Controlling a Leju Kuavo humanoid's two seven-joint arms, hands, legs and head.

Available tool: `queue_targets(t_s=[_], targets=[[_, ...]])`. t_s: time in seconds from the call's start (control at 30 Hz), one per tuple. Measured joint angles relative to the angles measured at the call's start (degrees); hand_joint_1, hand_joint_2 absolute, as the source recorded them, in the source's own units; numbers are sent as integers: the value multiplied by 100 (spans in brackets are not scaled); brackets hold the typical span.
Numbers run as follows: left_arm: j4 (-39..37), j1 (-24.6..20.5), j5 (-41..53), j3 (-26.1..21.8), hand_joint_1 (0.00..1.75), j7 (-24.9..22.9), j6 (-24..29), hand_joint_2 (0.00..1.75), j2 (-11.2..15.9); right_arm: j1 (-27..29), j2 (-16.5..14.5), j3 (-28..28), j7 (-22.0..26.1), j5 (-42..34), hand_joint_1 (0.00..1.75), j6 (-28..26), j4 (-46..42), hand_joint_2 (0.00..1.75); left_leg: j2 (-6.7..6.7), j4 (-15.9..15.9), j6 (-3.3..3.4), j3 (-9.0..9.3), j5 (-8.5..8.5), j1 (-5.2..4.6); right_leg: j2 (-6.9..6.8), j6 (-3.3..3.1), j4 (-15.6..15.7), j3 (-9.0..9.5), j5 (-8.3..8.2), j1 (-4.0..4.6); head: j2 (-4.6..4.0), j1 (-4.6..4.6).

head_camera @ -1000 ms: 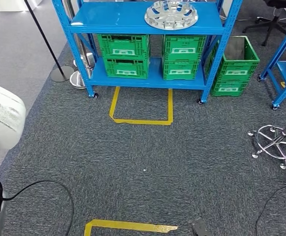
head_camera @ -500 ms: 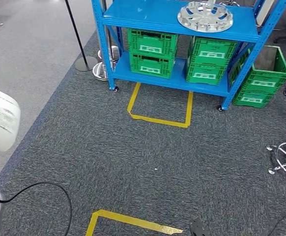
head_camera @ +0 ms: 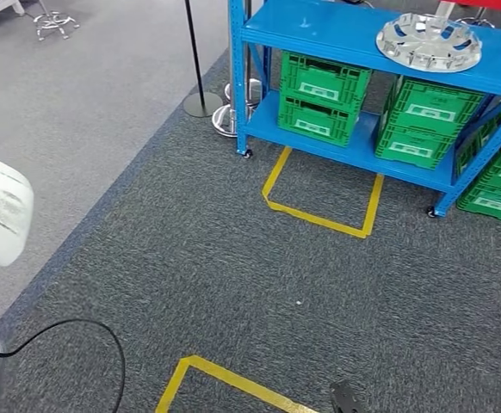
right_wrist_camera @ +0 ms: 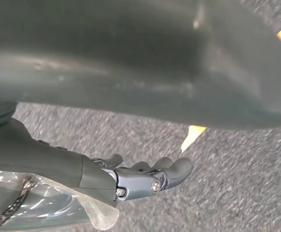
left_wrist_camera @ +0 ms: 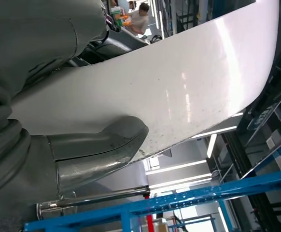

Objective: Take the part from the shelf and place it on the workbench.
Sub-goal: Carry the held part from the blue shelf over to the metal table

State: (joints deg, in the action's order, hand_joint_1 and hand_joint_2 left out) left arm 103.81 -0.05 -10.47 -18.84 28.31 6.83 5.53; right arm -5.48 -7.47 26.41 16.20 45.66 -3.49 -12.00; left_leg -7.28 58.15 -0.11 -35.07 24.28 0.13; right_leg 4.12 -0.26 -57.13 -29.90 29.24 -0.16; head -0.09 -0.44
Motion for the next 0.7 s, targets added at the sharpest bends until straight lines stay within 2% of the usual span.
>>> queue_targets(t_s=[0.03,0.07,0.13,0.17,0.2,0.23,0.27,0.33,0.4,0.43,0.5,0.53,0.57,0.63,0.67,0.7], targets=[[37,78,-41,-70,175,25,-32,175,21,2,-31,-18,-49,30,0,-26,-1,0,76,64,-32,-36,47,-4,-74,-26,35,11,-27,-15,0,-14],[70,148,-100,-163,175,54,-91,175,43,1,-63,-43,-109,67,0,-47,-1,0,213,228,-63,-112,159,-10,-152,-49,69,23,-49,-32,0,-32],[99,266,-224,-419,175,107,-277,175,71,6,-139,-102,-238,145,0,-58,-2,0,531,881,-138,-403,533,15,-316,-81,90,31,-53,-31,0,-60],[101,326,-271,-563,175,124,-383,175,73,8,-178,-137,-295,178,0,-50,-2,0,606,1240,-179,-564,692,40,-402,-84,88,30,-46,-27,0,-64],[101,389,-304,-701,175,136,-478,175,74,8,-216,-171,-341,204,0,-38,-2,0,644,1471,-218,-661,761,68,-490,-82,87,31,-37,-25,0,-63],[101,440,-326,-842,175,144,-560,175,74,1,-245,-203,-374,225,0,-20,-2,0,668,1499,-250,-657,725,95,-575,-74,85,34,-26,-27,0,-66],[102,471,-341,-968,175,149,-630,175,75,-13,-277,-235,-403,243,0,-1,-3,0,698,1311,-278,-545,596,121,-657,-58,84,43,-13,-31,0,-66],[105,492,-349,-1207,175,154,-730,175,75,-61,-318,-286,-441,266,0,33,-8,0,880,554,-317,-114,273,146,-808,-5,74,75,30,-27,0,-67],[112,509,-348,-1404,175,155,-794,175,74,-125,-349,-341,-462,278,0,57,-18,0,1016,53,-248,156,138,131,-928,65,56,93,85,-1,0,-62],[114,518,-347,-1485,175,155,-815,175,74,-154,-362,-365,-470,284,0,70,-23,0,1017,3,-187,174,156,111,-978,96,54,98,105,13,0,-60],[120,533,-339,-1640,175,150,-862,175,76,-199,-392,-404,-483,300,0,92,-30,0,895,0,-74,156,145,105,-1050,156,57,132,137,1,0,-55],[125,533,-330,-1710,175,143,-893,175,78,-217,-406,-423,-488,306,0,99,-33,0,844,-7,-30,153,137,106,-987,187,9,121,192,-12,0,-52],[131,523,-312,-1776,175,128,-928,175,78,-231,-419,-444,-492,311,0,102,-38,0,793,-17,12,148,124,108,-863,209,-145,58,303,-25,0,-49],[140,494,-266,-1858,175,96,-998,175,68,-239,-432,-483,-496,308,0,102,-44,0,694,-25,75,135,111,97,-552,217,-830,-274,659,-37,0,-44],[141,481,-239,-1877,175,79,-1027,175,58,-231,-435,-496,-498,301,0,102,-45,0,635,-23,91,127,110,84,-469,207,-1249,-489,819,-36,0,-45],[141,477,-219,-1887,175,69,-1051,175,46,-219,-435,-502,-499,292,0,102,-45,0,569,-21,99,123,110,72,-434,195,-1567,-671,892,-35,0,-46]])
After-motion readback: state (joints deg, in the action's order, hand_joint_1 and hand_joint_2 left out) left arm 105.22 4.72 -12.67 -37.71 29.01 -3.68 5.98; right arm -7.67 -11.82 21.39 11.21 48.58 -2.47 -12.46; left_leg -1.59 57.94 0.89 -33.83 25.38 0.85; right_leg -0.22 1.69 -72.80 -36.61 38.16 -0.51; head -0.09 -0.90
